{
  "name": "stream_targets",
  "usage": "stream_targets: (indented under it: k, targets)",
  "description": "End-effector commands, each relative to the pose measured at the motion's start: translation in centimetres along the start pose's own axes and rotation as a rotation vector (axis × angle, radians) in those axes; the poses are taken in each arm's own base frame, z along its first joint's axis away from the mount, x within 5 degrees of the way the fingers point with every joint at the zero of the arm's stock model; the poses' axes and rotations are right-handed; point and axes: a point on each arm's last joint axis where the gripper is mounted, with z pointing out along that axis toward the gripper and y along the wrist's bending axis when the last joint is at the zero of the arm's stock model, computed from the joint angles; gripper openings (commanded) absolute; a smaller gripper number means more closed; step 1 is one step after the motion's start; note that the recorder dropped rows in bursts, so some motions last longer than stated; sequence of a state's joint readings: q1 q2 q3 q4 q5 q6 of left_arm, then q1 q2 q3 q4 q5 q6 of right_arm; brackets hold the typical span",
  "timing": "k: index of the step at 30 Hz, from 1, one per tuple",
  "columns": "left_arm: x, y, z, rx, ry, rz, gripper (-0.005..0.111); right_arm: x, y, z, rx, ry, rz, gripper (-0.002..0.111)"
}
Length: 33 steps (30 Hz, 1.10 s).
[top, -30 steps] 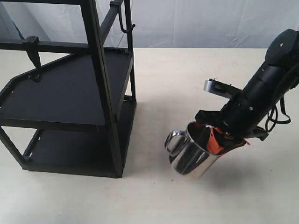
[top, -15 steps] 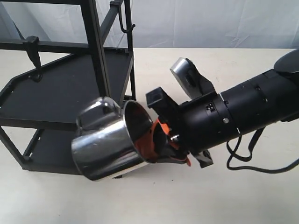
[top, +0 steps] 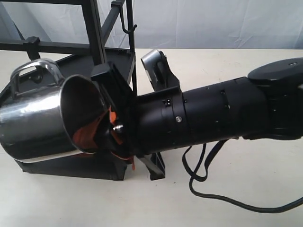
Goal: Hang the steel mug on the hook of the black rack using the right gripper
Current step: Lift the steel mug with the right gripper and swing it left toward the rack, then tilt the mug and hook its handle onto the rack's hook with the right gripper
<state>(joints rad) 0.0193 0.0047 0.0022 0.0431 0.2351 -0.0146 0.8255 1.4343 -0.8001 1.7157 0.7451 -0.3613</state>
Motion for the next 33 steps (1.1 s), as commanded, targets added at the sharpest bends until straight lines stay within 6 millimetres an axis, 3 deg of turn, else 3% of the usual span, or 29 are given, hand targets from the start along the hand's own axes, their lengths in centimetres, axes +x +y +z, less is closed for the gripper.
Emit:
stream_targets:
  k: [1, 6, 16, 33]
  targets:
    - [-0.1, 0.0, -0.1, 0.000, -0.011, 0.001, 0.002, 0.6, 1.3, 0.7, -0.015, -0.041, 0.002, 0.000]
    - [-0.1, 0.0, -0.1, 0.000, -0.011, 0.001, 0.002, 0.6, 0.6, 1.6, 0.040, -0.112, 0.082, 0.000]
    - [-0.1, 0.0, -0.1, 0.000, -0.011, 0.001, 0.002, 0.3, -0.2, 3.9, 0.077, -0.075, 0.196, 0.000]
    - [-0.1, 0.0, -0.1, 0.000, -0.011, 0.001, 0.002, -0.8, -0.2, 4.3, 0.089, -0.161, 0.267, 0.000]
